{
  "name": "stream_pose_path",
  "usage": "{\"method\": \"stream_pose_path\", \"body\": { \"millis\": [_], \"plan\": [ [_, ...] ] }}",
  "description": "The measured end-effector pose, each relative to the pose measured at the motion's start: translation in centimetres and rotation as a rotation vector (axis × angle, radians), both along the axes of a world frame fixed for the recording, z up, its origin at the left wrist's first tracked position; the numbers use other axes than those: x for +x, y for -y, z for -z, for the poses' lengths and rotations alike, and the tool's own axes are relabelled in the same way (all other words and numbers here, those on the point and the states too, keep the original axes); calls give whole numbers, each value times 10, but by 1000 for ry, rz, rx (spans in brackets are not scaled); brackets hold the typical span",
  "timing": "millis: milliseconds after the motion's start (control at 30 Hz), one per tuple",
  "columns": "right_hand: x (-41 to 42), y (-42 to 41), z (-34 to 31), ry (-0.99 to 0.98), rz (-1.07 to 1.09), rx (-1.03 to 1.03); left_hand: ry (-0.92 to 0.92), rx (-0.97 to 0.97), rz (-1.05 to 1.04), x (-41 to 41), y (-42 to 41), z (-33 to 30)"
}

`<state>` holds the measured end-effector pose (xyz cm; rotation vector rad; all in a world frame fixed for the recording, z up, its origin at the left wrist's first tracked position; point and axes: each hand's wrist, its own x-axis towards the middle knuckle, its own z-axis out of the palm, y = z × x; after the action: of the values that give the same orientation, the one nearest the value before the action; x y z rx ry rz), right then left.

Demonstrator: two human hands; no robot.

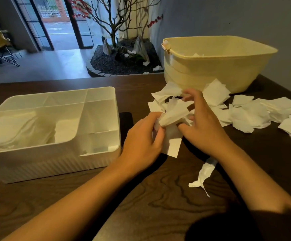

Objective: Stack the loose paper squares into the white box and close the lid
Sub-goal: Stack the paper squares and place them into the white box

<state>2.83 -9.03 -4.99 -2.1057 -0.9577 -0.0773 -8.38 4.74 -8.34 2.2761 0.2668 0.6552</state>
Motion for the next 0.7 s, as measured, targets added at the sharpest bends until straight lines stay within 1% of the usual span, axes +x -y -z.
{"method": "stream_pose_path", "body": {
  "millis": [33, 100, 167, 233, 300, 433, 533, 600, 633, 700],
  "plan": [
    [-1, 0, 0, 23, -40, 8, -19, -16, -3, 1, -1, 0],
    [-5, -3, 1, 79, -105, -49, -76, -22, 1, 0, -2, -1],
    [-8, -5, 4, 49, -113, -108, -104, -26, 20, 0, -3, -1],
    [-10, -7, 5, 6, -80, -87, -92, -69, 18, 0, -5, -2],
    [-11, -8, 4, -24, -33, -8, -56, -109, -5, -2, -7, -2],
    [-10, -10, 0, -191, 35, 148, -43, -159, -47, -3, -8, -2],
    [-9, -9, -3, -385, 52, 248, -11, -197, -32, -3, -7, -4],
    [-9, -8, -4, -490, -36, 264, 43, -221, -23, -4, -5, -4],
    [-11, -7, -5, -497, -99, 243, 66, -228, -21, -4, -5, -5],
    [-13, -7, -4, -424, -199, 190, 92, -247, -22, -5, -5, -5]
  ]
}}
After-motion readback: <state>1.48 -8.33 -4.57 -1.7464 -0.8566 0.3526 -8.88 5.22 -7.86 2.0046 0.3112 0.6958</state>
